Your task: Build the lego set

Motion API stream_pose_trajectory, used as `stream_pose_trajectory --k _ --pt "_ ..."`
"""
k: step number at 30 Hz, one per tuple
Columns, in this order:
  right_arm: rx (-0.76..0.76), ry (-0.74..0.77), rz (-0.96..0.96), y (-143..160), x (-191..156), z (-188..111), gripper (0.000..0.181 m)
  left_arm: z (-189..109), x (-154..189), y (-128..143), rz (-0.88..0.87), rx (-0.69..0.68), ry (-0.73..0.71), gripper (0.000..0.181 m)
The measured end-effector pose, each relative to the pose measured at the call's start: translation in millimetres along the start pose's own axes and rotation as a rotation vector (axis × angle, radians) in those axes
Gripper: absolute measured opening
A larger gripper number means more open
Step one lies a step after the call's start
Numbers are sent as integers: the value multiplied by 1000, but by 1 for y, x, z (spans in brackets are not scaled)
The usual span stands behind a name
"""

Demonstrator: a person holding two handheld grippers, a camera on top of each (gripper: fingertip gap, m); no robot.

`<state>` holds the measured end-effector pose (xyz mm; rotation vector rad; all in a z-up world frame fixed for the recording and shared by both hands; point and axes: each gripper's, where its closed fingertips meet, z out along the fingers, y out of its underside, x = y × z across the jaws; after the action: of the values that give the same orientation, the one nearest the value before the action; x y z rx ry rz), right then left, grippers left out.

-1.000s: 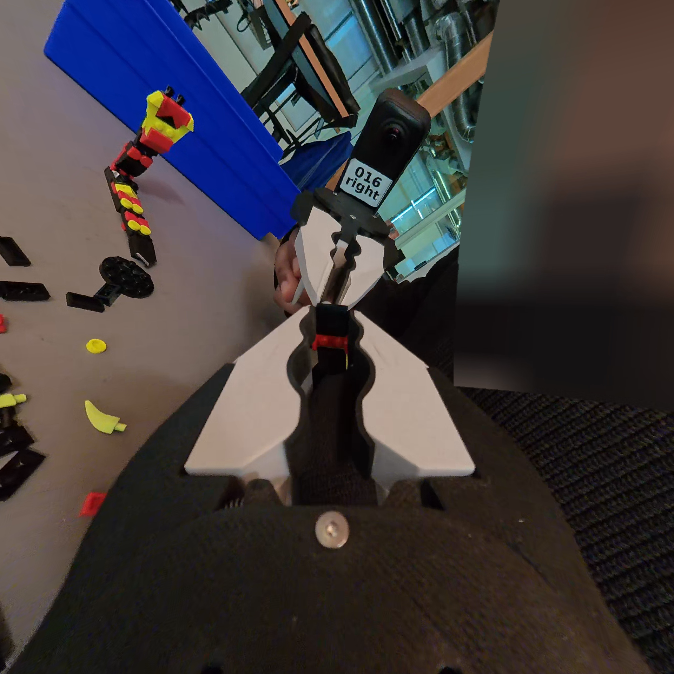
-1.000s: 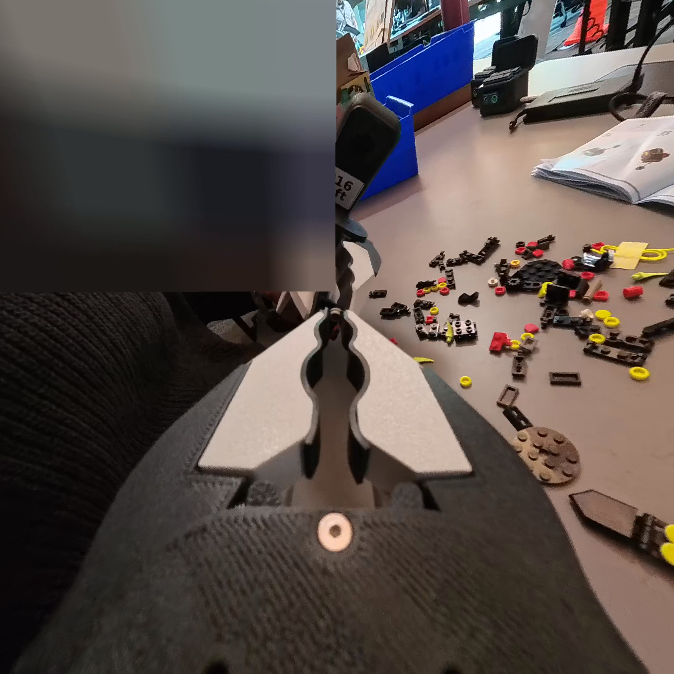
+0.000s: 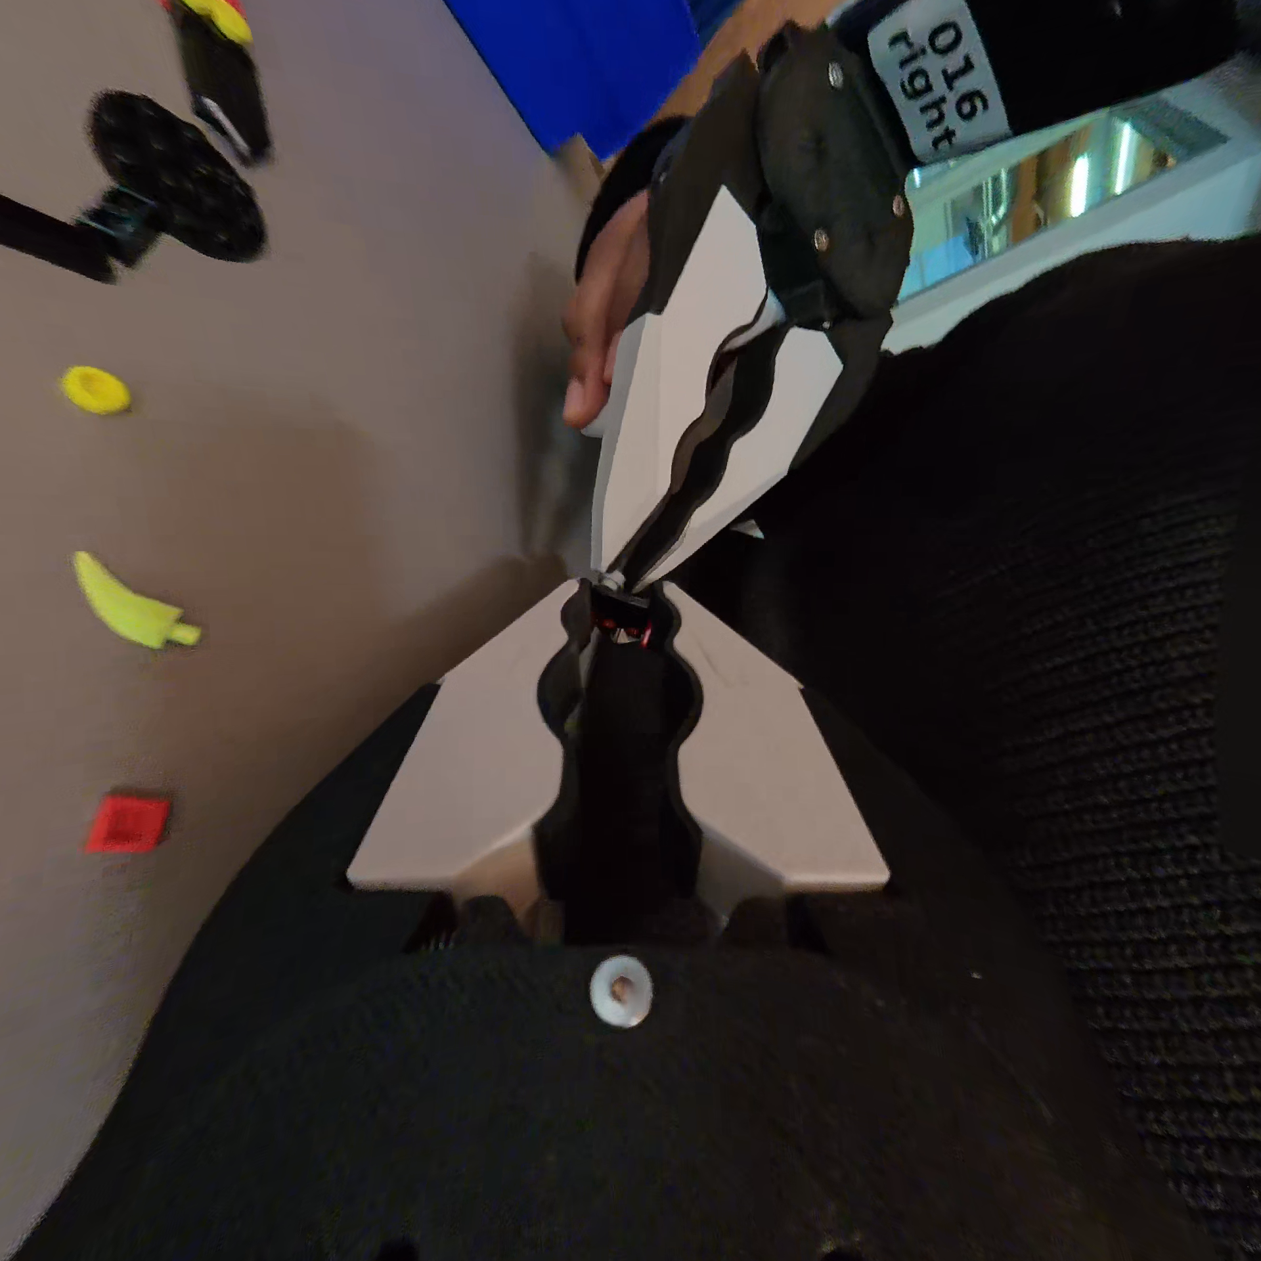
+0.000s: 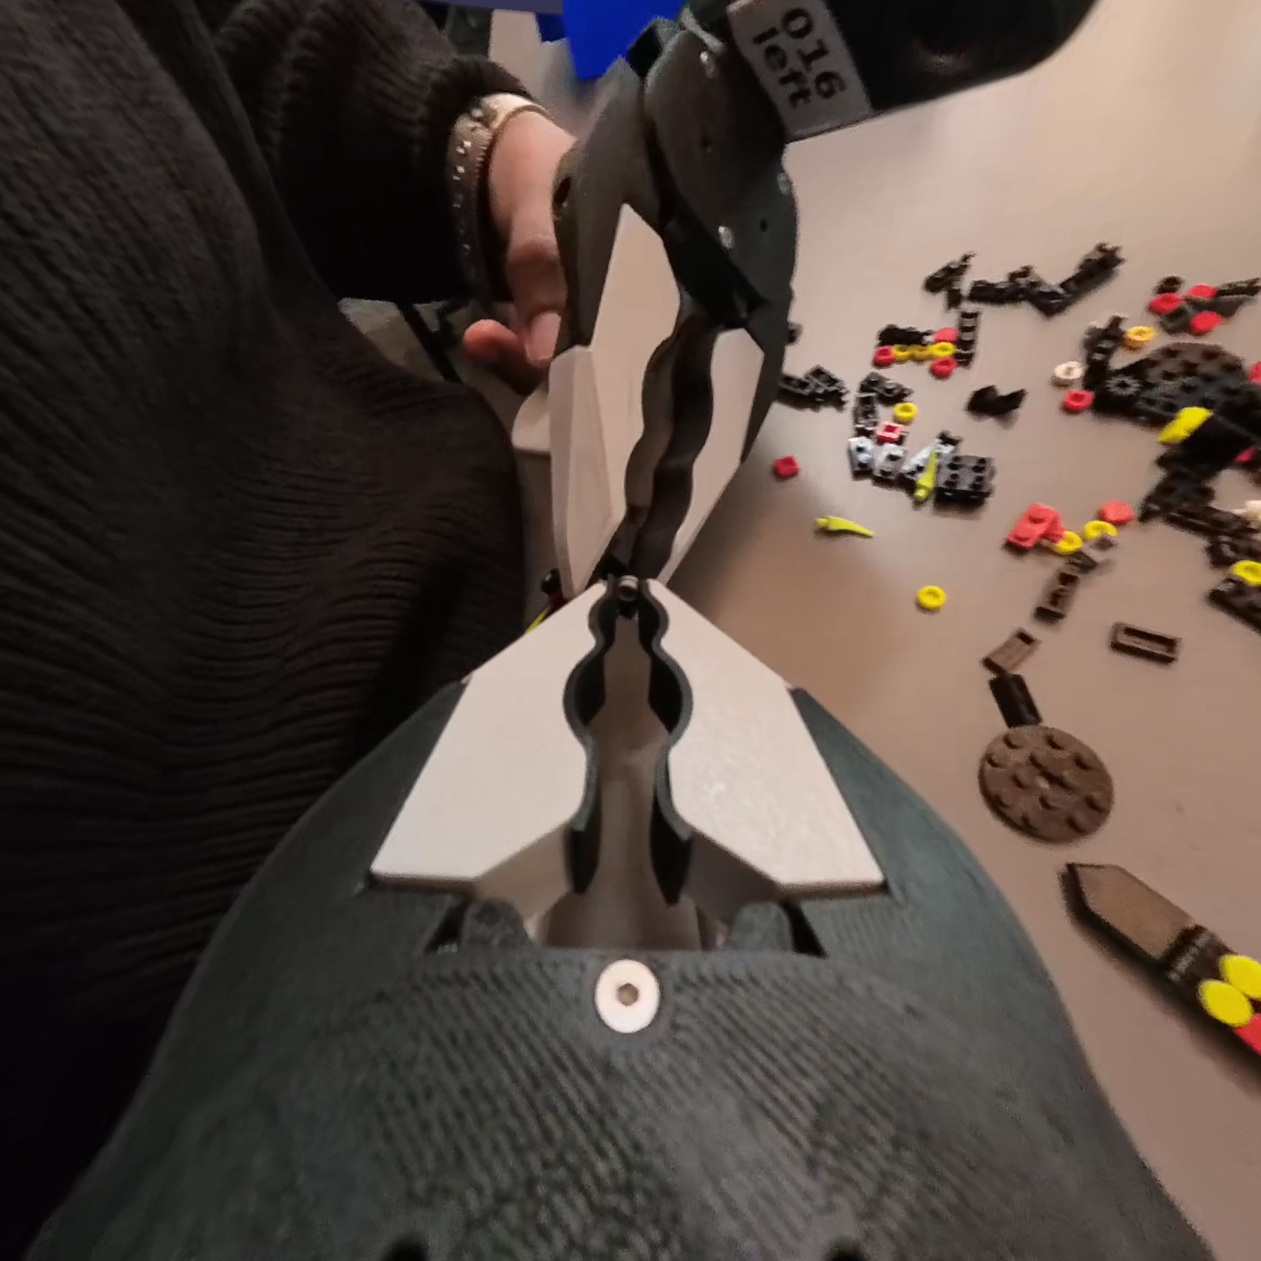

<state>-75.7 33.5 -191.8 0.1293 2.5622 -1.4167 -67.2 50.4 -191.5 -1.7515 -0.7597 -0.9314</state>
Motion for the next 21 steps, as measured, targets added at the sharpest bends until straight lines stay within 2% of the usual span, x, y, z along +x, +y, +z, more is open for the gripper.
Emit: stream_pose_trajectory --k 8,12,15,18,21 --pt "-76 73 -5 16 13 6 4 -15 -19 -8 55 32 -144 21" --pt "-74 87 4 16 17 5 4 -39 -32 -10 113 30 -298 26" --pt "-61 88 15 15 18 4 4 -58 -37 -9 91 45 -409 25" --pt "-53 77 25 13 17 6 4 -71 -44 0 82 42 -533 22" --pt "-55 70 22 13 16 9 4 -71 -48 18 60 14 -600 22"
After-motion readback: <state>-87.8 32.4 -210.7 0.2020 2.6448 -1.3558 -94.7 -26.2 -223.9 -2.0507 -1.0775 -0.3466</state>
